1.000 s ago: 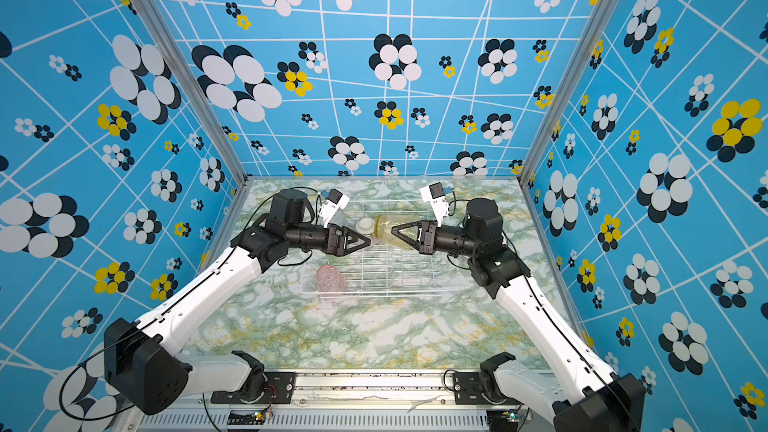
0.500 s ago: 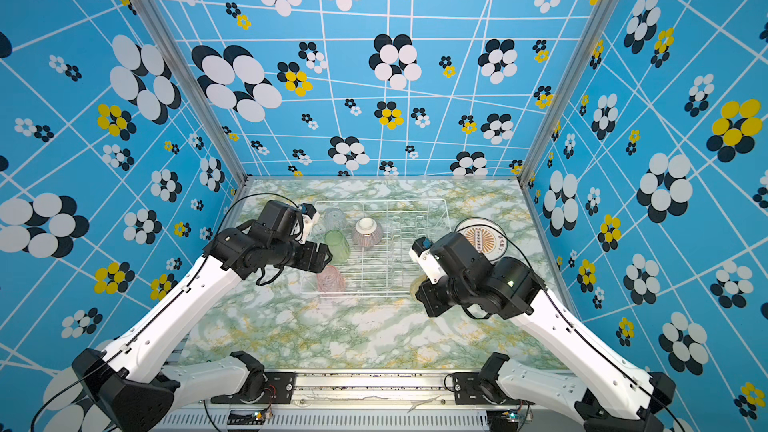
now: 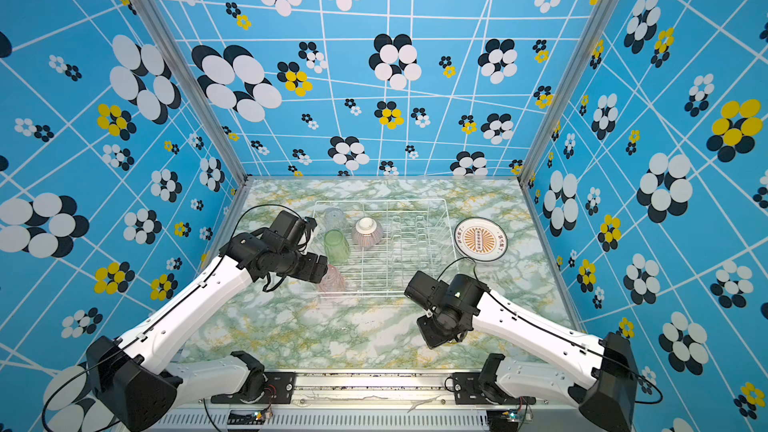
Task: Unload the mixed dishes from the dish rack
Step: 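Carry the yellow glass toward the table edge with right gripper while left gripper releases, then set the yellow glass down with right gripper while left gripper descends to pink glass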
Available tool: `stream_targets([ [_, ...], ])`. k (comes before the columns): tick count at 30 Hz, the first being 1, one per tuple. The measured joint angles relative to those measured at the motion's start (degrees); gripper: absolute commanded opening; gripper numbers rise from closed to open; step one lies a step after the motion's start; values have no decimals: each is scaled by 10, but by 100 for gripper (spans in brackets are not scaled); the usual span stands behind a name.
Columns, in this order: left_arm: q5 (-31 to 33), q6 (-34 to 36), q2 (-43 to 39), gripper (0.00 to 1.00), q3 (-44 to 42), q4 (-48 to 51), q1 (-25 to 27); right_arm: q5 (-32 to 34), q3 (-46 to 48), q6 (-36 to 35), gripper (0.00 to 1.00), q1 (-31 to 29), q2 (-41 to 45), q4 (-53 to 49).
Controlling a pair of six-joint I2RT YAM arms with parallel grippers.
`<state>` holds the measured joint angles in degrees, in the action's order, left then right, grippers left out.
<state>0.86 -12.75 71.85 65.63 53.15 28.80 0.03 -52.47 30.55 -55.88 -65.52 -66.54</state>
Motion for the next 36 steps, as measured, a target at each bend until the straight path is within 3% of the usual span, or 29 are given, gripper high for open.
stream_targets([
  [13,-6,3,18,92,-8,-24,0,42,4,10,0,1,-119,90],
  [36,-15,4,35,93,-12,-25,0,28,24,-14,0,38,-131,161],
])
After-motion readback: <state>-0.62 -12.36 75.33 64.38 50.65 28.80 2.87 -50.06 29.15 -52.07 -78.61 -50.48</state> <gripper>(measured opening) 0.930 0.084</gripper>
